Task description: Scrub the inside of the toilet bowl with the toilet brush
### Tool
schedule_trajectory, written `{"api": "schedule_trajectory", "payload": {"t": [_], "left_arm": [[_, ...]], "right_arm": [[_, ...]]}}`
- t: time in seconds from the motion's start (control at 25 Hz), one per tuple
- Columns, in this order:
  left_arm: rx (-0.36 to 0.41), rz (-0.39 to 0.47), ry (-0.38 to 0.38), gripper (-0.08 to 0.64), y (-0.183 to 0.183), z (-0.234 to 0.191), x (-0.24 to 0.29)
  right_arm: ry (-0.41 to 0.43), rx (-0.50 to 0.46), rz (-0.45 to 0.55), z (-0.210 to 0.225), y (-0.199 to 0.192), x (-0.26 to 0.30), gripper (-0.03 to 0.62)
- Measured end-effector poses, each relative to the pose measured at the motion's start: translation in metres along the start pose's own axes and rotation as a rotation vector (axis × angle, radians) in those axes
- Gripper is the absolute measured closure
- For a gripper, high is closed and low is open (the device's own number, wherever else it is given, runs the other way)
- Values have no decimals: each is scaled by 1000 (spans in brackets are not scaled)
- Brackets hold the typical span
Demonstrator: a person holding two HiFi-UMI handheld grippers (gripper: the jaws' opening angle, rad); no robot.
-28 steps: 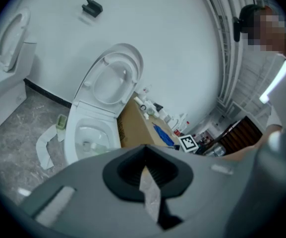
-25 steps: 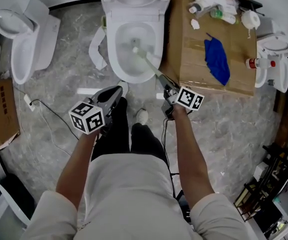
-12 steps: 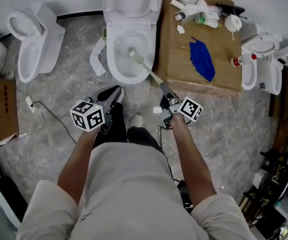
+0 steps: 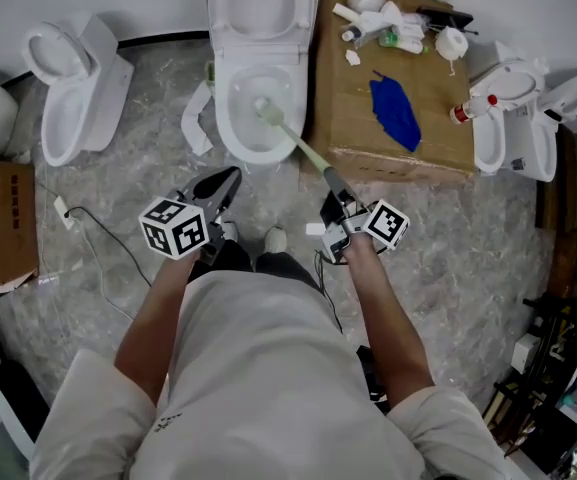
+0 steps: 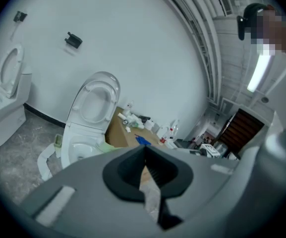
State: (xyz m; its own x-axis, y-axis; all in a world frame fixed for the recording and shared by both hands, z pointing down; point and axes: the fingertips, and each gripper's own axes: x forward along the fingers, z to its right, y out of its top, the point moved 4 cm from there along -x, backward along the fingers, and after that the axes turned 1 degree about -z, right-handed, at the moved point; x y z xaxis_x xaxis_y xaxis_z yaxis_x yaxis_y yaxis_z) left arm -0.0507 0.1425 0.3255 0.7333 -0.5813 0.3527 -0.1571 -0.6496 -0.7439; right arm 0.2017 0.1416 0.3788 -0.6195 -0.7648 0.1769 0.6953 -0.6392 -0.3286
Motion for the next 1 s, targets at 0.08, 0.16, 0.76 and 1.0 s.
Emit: {"api": "schedule_trajectory", "payload": {"t": [0.08,0.16,0.76,1.0], "left_arm": [[11,-2,-10,566,3,3,-9],[23,-5,-24,566,10,4,-15],[75,-1,-92,566,47,-18,-68],[70,16,-84,566,56,-26,-77]], "right_arm": [[-34,24,17,-4,-6,-10,529],[-53,26,32,-10,-5,-13,529],[47,42,104,-90,-30,-15,529],[45,59,134,-99,-41,-15,528]]}}
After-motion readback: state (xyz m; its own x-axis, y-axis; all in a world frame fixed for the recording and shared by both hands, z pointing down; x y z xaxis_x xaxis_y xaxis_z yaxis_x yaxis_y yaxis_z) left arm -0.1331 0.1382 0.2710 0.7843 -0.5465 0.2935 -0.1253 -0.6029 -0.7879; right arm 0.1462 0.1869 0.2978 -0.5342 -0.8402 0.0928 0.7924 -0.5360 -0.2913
